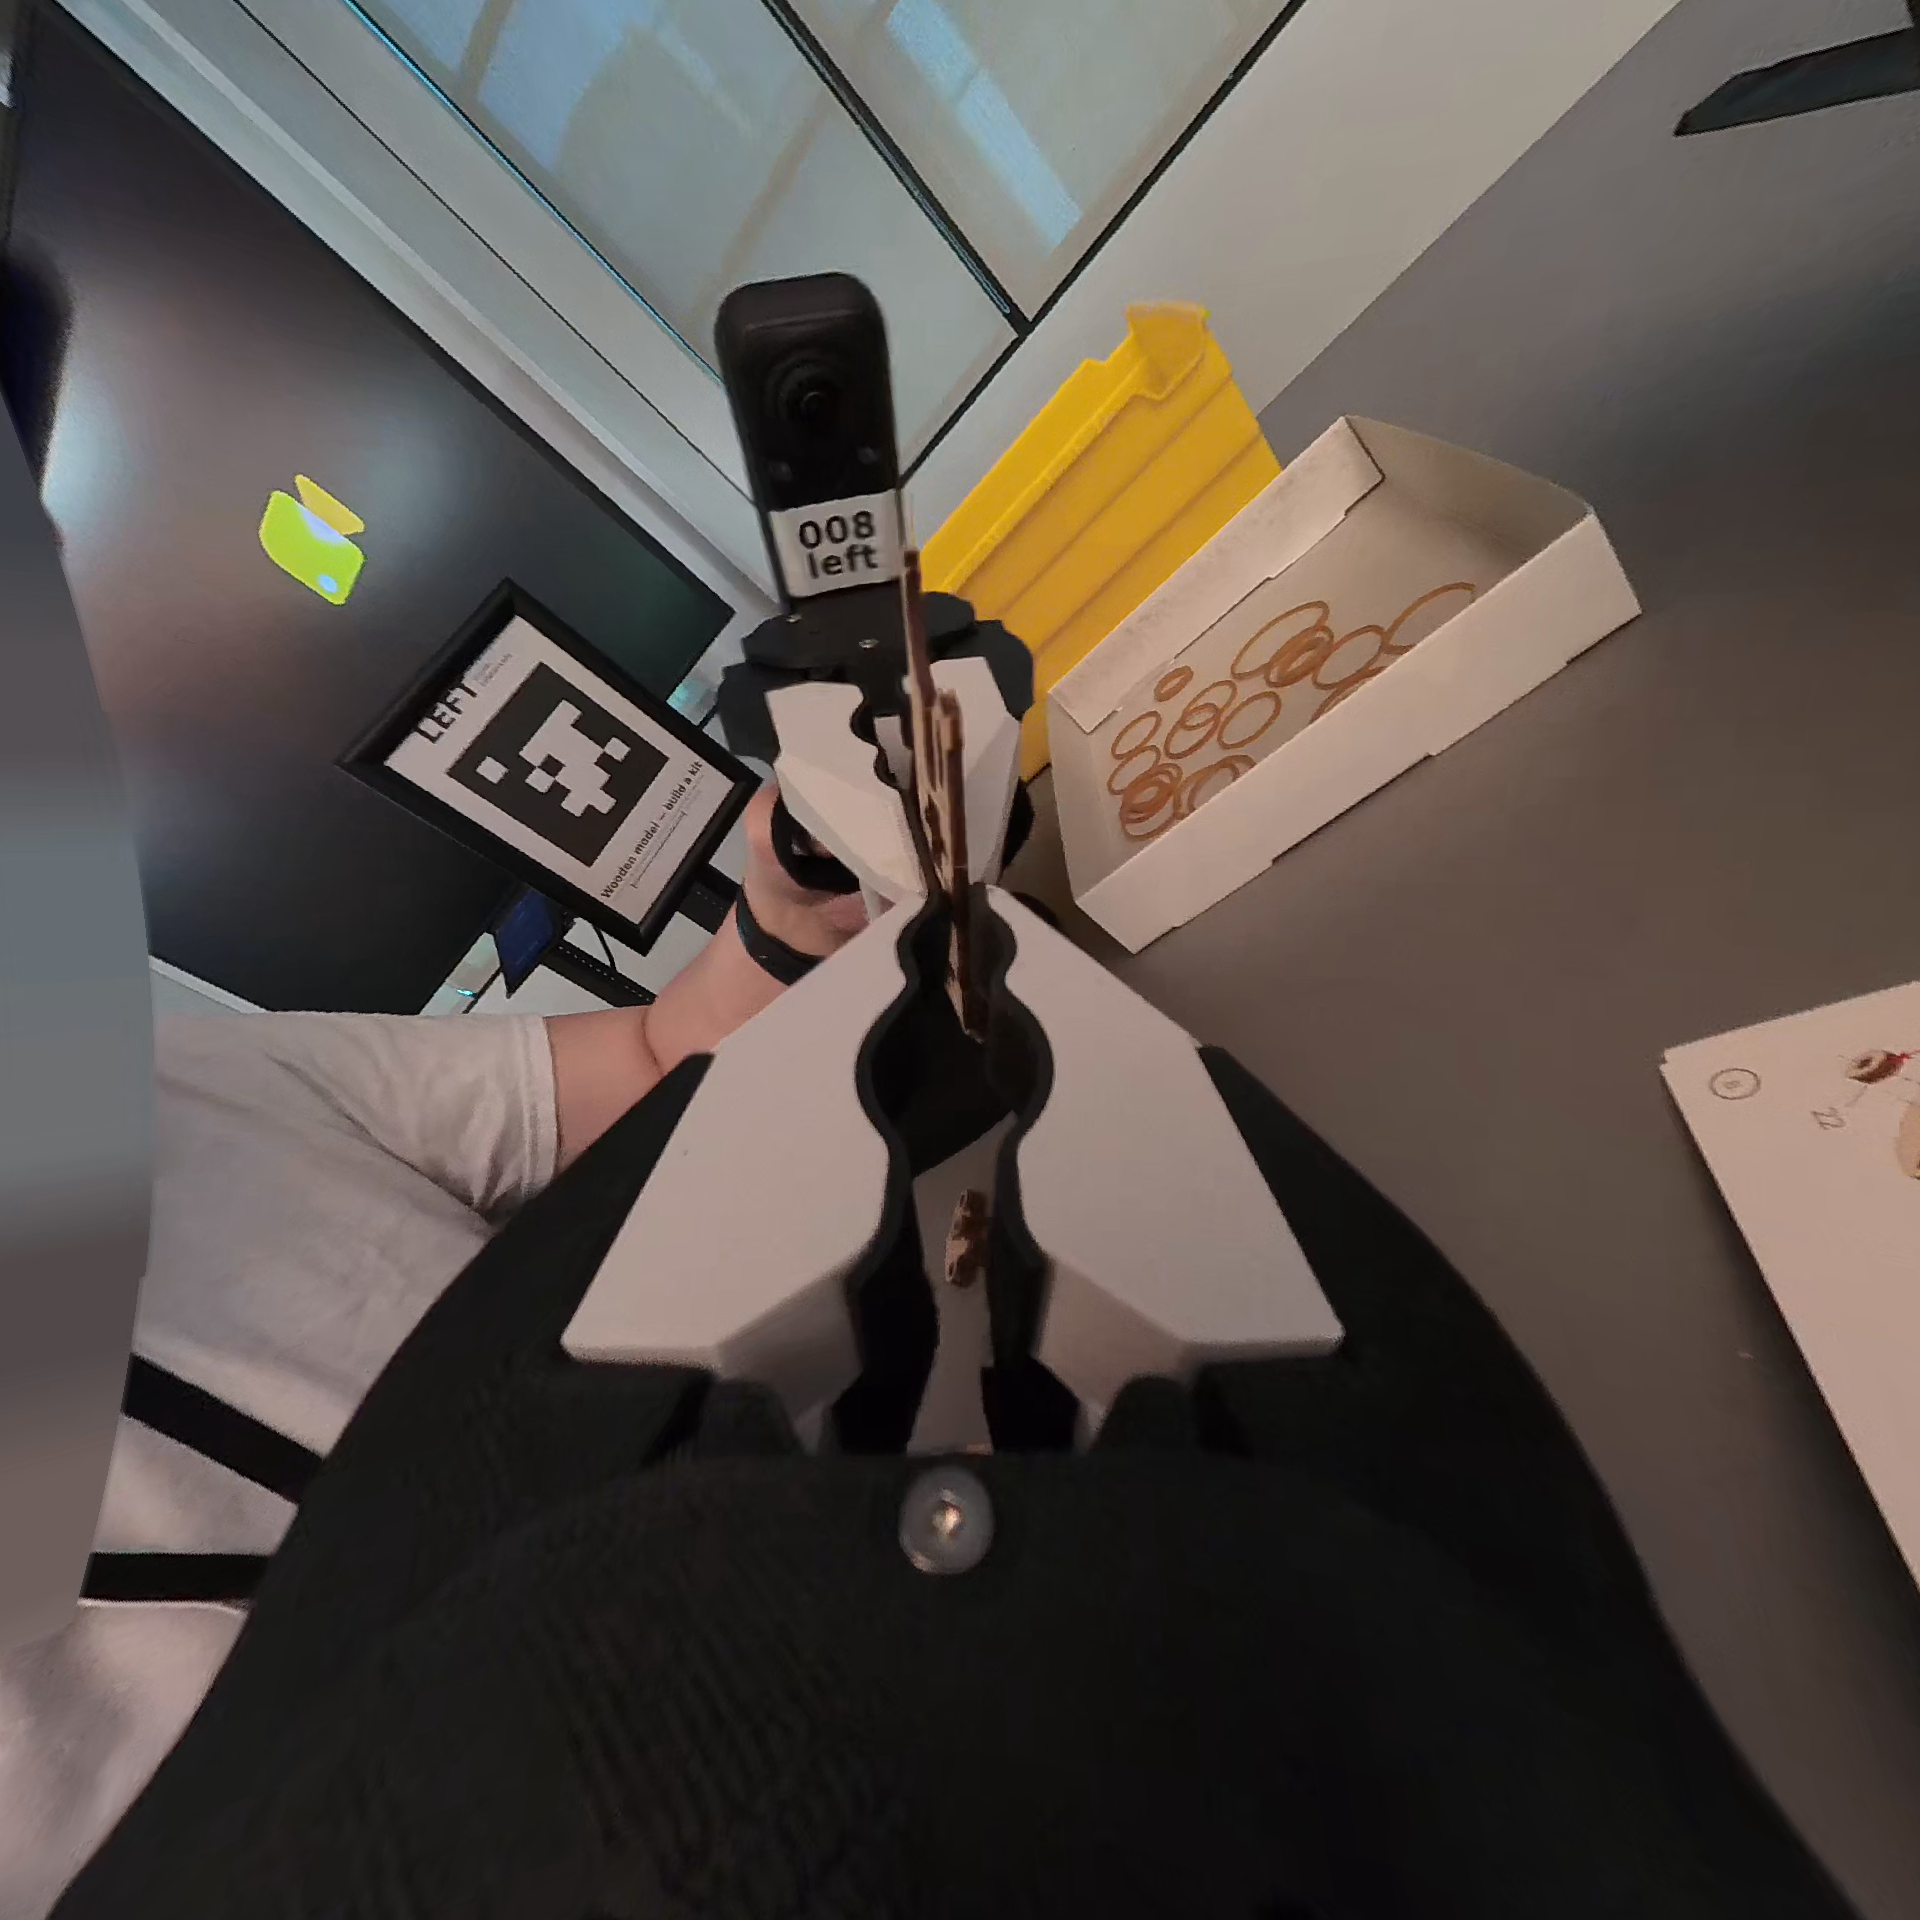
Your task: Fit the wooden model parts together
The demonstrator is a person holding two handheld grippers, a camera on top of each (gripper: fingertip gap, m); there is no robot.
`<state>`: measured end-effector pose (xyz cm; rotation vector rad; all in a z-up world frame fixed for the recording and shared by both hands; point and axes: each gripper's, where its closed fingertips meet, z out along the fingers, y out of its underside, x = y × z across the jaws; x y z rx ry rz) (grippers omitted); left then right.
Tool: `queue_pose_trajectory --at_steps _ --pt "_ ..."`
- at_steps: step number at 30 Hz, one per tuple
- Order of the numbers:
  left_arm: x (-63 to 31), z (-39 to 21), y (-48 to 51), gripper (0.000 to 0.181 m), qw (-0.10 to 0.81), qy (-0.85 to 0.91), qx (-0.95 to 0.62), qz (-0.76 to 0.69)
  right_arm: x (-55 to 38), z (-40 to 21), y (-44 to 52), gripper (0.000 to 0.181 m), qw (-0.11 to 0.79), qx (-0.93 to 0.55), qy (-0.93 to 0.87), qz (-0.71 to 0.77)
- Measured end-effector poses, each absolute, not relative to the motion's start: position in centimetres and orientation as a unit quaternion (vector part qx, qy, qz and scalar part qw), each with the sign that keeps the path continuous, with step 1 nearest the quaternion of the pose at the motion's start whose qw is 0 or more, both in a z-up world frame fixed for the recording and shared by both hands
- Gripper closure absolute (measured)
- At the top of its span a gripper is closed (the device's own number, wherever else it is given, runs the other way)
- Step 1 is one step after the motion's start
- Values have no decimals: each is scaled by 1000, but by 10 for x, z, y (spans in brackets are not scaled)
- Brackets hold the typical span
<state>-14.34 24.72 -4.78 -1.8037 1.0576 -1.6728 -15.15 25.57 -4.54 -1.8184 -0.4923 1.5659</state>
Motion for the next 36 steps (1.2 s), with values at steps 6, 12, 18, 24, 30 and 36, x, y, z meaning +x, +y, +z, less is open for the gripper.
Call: queue_pose_trajectory --at_steps 6,12,18,24,30,36 --pt "-139 -51 253 181 277 386 -678 -561 -148 -51 262 180 358 -720 -191 562" --pt "-139 -61 261 181 305 383 -702 -518 -147 -62 270 179 380 -744 -185 518" --pt "-141 -45 256 181 274 362 -668 -589 -149 -41 262 180 391 -692 -202 573" --pt "-139 -39 248 181 274 379 -647 -602 -147 -36 254 180 381 -685 -229 578" --pt "-137 -38 243 181 262 378 -647 -608 -145 -36 250 180 373 -693 -253 563" --pt "-134 -40 244 181 292 380 -662 -576 -142 -41 252 179 393 -710 -279 513"
